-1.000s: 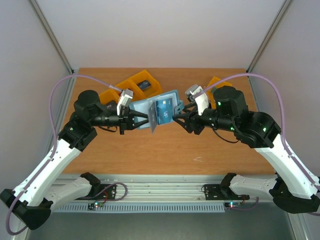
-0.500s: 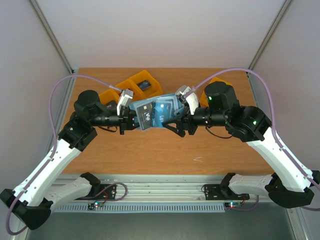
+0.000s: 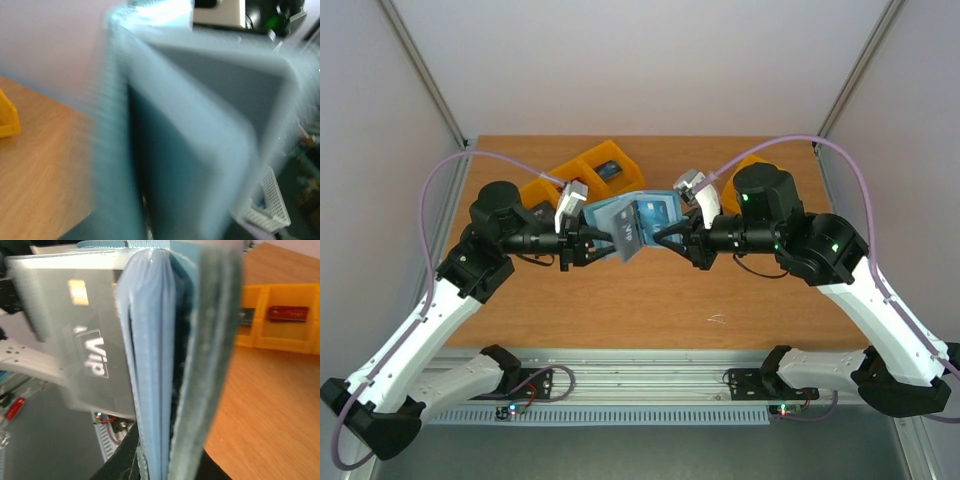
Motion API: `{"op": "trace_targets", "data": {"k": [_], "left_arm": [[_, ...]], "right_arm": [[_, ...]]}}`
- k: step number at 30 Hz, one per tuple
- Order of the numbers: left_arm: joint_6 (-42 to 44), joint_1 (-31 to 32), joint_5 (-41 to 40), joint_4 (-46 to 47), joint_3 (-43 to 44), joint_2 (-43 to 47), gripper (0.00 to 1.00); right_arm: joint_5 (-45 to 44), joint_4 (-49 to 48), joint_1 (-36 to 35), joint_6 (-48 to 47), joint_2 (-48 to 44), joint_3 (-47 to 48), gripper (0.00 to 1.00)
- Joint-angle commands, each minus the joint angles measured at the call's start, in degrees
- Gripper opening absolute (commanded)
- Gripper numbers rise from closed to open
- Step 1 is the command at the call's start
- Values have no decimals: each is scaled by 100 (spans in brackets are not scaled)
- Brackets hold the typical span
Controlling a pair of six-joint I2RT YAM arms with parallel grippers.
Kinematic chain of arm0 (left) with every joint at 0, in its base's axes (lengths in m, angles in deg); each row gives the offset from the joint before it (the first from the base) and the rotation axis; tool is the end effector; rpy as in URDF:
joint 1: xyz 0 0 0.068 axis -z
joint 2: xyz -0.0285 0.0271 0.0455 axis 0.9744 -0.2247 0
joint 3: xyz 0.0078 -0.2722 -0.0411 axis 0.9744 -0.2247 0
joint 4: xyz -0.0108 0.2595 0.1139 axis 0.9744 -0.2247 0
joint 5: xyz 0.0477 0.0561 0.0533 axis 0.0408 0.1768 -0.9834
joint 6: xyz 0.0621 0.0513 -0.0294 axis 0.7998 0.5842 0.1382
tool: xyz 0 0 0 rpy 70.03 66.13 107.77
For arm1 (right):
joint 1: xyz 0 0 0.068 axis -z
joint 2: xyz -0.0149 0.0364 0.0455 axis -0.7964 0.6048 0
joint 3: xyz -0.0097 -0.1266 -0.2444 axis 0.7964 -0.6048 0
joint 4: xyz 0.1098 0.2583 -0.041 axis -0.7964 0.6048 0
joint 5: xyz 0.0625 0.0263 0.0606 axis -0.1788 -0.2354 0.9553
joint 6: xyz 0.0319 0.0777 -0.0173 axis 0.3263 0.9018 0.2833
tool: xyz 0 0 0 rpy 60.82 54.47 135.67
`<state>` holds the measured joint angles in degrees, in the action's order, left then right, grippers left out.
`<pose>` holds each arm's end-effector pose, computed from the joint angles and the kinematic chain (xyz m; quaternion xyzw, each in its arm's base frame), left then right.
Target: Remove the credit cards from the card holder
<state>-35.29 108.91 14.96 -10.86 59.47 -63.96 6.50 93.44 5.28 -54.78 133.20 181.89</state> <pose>0.1731 -0.1809 0.4162 0.3826 0.6148 -0.5681 0.3912 0.1488 0.2062 0.4695 -0.5394 0.6495 0.2957 0.4470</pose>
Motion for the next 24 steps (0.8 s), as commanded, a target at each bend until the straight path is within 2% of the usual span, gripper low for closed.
{"op": "trace_targets", "data": {"k": [1,6,11,17,22,24], "left_arm": [[414,19,411,-335,-33,203,44],[505,16,723,4,-368,316,75],[38,42,-6,260,-420,212,97],[-75,198,-595,335,-412,64,99],[17,228,-1262,1,-399,16,99],[53,229,-1470,-122,-405,16,99]], "right_arm": [[-850,372,48,112,-185,294,1],[-1032,1056,45,104,96,641,1],[-632,932,31,116,280,711,1],[-1355,991,-71,420,757,1080,1],[-3698,2392,-691,767,1847,2436,1],[-4220,2927,-921,781,2241,2996,1]]}}
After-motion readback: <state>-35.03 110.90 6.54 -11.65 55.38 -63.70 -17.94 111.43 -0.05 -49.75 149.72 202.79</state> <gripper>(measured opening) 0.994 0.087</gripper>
